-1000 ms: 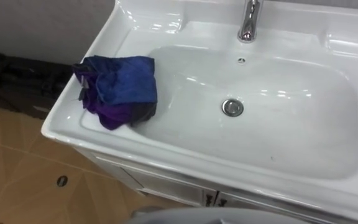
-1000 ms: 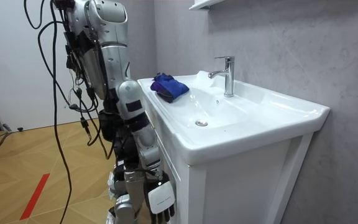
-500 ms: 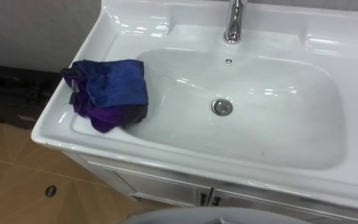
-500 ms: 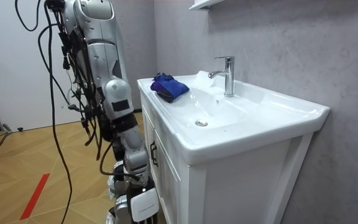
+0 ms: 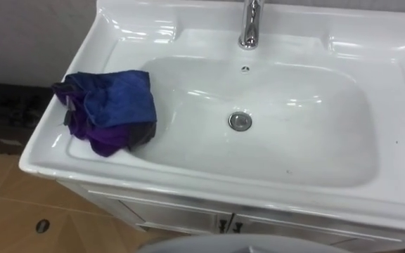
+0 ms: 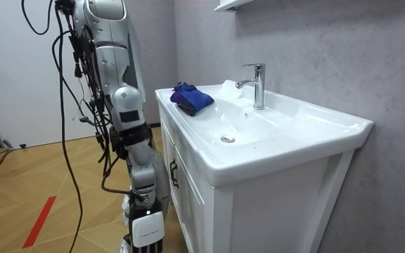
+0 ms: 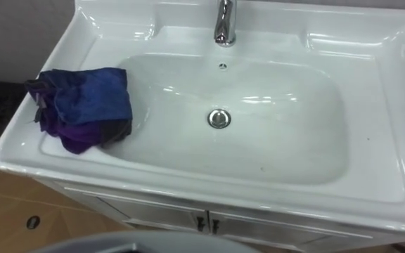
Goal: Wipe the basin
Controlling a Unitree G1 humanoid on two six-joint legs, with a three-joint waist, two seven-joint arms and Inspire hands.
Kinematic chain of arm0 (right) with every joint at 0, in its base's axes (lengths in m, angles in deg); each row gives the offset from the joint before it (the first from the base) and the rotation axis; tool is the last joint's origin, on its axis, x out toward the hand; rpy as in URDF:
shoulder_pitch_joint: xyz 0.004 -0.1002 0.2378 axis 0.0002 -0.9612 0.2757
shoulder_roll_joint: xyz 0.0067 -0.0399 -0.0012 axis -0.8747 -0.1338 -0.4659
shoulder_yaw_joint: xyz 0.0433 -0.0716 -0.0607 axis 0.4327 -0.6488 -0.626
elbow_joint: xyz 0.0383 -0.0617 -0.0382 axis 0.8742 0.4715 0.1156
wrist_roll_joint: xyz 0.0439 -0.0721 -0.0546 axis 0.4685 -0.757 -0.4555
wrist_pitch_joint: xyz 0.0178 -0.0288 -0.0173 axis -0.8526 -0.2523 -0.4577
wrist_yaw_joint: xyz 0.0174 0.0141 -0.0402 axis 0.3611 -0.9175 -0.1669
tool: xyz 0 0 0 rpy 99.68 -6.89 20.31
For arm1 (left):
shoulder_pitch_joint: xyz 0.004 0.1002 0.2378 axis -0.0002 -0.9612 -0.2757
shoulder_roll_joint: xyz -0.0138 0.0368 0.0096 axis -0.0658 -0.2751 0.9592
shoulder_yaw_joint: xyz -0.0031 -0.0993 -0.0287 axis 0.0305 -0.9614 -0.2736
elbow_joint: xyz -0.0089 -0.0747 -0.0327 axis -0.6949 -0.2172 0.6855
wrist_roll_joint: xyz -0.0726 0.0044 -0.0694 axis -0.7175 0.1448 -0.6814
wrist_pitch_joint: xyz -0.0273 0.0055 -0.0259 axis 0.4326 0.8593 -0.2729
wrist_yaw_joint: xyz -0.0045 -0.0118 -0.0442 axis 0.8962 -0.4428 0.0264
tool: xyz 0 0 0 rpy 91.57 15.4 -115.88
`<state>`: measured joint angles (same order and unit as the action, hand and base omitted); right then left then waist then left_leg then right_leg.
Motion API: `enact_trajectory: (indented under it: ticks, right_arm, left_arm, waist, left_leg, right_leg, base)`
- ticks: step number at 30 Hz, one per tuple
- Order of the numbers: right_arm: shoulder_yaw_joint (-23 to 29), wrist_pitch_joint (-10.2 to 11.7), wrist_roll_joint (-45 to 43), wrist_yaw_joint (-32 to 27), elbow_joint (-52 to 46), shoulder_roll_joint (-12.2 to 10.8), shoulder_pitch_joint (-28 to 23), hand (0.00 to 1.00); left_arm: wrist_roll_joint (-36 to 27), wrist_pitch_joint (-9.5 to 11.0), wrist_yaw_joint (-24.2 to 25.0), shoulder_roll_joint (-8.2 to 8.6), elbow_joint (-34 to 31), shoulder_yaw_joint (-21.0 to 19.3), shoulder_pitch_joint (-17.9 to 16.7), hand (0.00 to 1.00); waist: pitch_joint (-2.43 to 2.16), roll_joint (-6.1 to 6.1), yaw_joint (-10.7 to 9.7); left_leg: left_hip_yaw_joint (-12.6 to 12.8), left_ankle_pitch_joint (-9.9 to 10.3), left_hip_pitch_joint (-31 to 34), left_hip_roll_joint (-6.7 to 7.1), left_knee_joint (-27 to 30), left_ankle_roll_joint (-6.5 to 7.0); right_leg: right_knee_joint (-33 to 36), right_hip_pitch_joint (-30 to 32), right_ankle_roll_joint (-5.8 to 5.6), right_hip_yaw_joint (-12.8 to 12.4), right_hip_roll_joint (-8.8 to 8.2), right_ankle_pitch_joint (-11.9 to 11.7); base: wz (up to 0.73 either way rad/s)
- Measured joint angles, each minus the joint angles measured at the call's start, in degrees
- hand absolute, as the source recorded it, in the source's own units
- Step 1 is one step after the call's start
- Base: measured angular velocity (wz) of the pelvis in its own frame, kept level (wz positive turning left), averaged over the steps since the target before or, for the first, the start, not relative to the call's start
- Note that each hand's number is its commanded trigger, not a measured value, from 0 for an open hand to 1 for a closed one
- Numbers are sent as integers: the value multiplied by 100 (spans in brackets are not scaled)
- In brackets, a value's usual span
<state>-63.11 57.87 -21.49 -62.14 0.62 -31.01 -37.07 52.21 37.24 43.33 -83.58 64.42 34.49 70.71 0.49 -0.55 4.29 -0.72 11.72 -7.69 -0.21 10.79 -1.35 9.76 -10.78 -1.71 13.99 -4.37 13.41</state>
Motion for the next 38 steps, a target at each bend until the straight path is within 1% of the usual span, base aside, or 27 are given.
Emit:
enact_trajectory:
  ticks: [3,5,9,13,17,21,23,25,27,31,36,38]
  right_arm:
    - [-2,-11,-29,14,4,-14,2,0]
    - [-1,-50,-29,60,1,-26,29,0]
    - [0,-74,-29,55,3,-94,36,0]
    - [0,-172,-27,53,1,-108,36,0]
    - [0,-174,-200,47,1,-124,38,0]
    - [4,-191,-235,42,5,-159,54,0]
    - [8,-268,-230,-1,4,-187,85,0]
    - [7,-298,-228,-37,17,-205,125,0]
    - [7,-295,-230,-71,17,-206,141,0]
    - [-3,-296,-303,-66,-8,-209,144,0]
    - [-68,-295,-525,-11,-27,-218,160,0]
    - [-93,-293,-642,-1,-27,-224,162,0]
  left_arm:
    - [6,-15,174,-2,57,37,93,0]
    - [4,-60,268,-7,78,90,122,0]
    - [5,-92,388,-6,84,90,176,0]
    - [5,-172,496,-7,94,89,270,0]
    - [5,-231,583,-8,101,90,237,0]
    - [5,-254,645,-6,127,96,230,0]
    - [5,-306,726,-7,154,220,222,0]
    - [6,-340,767,1,154,316,220,0]
    - [5,-349,818,2,157,361,218,0]
    - [11,-455,921,1,158,370,229,0]
    - [10,-459,1035,2,157,541,242,0]
    - [10,-458,1110,2,157,550,247,0]
  waist:
    - [-3,1,-41]
    - [-5,8,-89]
    - [-8,0,-98]
    - [-10,2,-102]
    - [-12,-1,-104]
    - [-13,-2,-102]
    - [-15,8,-111]
    - [-17,12,-121]
    - [-22,19,-119]
    - [-24,23,-122]
    - [-24,22,-129]
    - [-24,20,-138]
  left_leg:
    - [27,17,12,1,2,23]
    - [54,17,35,-2,2,23]
    - [83,17,31,0,3,23]
    - [146,17,26,-5,6,23]
    - [219,17,-2,-7,9,23]
    - [228,17,-2,-7,9,23]
    - [228,17,1,-7,8,23]
    - [227,17,10,-7,7,23]
    - [227,17,31,-8,8,23]
    - [234,17,48,-8,7,24]
    - [234,17,56,-8,7,24]
    - [235,17,57,-8,7,24]
  right_leg:
    - [8,27,-6,-40,0,0]
    - [19,80,-10,-108,3,-4]
    - [16,83,-10,-128,3,-4]
    - [10,87,-11,-144,2,-4]
    - [14,88,-11,-248,2,-4]
    - [12,96,-11,-270,2,-5]
    - [8,100,-12,-272,3,-5]
    - [9,110,-13,-271,4,-6]
    - [25,146,-13,-286,5,-6]
    - [33,174,-13,-295,2,-7]
    - [40,184,-14,-295,1,-6]
    - [37,184,-14,-295,1,-6]
  base:
    - [-5]
    - [-8]
    - [-4]
    - [-3]
    - [-8]
    - [-1]
    - [0]
    - [0]
    - [0]
    - [0]
    - [0]
    - [0]
